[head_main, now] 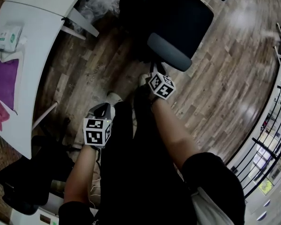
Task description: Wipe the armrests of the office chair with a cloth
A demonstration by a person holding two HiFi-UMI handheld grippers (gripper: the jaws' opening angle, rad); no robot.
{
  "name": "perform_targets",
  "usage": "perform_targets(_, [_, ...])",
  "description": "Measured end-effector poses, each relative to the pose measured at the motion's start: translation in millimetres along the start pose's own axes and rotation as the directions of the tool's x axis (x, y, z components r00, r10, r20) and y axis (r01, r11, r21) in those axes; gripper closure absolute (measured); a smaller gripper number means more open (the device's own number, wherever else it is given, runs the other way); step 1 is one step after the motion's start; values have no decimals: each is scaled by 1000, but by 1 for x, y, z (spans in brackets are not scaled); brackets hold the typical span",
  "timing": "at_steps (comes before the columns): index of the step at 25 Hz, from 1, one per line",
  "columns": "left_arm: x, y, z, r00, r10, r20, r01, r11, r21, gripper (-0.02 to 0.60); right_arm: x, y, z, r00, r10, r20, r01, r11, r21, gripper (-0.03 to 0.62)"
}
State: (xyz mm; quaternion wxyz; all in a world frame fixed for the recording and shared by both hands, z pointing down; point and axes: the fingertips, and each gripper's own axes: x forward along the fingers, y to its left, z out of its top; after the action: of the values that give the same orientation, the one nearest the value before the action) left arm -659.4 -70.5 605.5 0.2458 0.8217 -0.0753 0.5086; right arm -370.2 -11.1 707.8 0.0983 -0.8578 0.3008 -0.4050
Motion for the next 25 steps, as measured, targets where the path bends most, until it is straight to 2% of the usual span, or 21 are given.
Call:
perform_targets(6, [-26,-2,21,999,-2,52,1,1000,22,575,-63,38,5,992,119,-39,-122,990,-73,528])
perform_targets(11, [-40,-6,48,994,-9,107,1,997,78,575,-115,63,36,977,211,-28,-212,956,-203,526])
perform_targets(16, [-52,-19,73,983,-33,179,18,996,85,575,-155,76,68,965,261,-15,-259,946,-194,526])
perform_targets(18, [-57,-24,82,979,-31,202,14,996,84,575,-171,86,80,958,286,-6,-280,934,-221,526])
perform_targets(20, [-61,-32,89,975,-26,221,5,996,94,575,-188,97,87,947,321,-12,-312,910,-274,526])
perform_targets(25, [-68,-49,115,961,-27,277,-10,991,133,575,-217,128,93,911,409,-49,-390,816,-426,526])
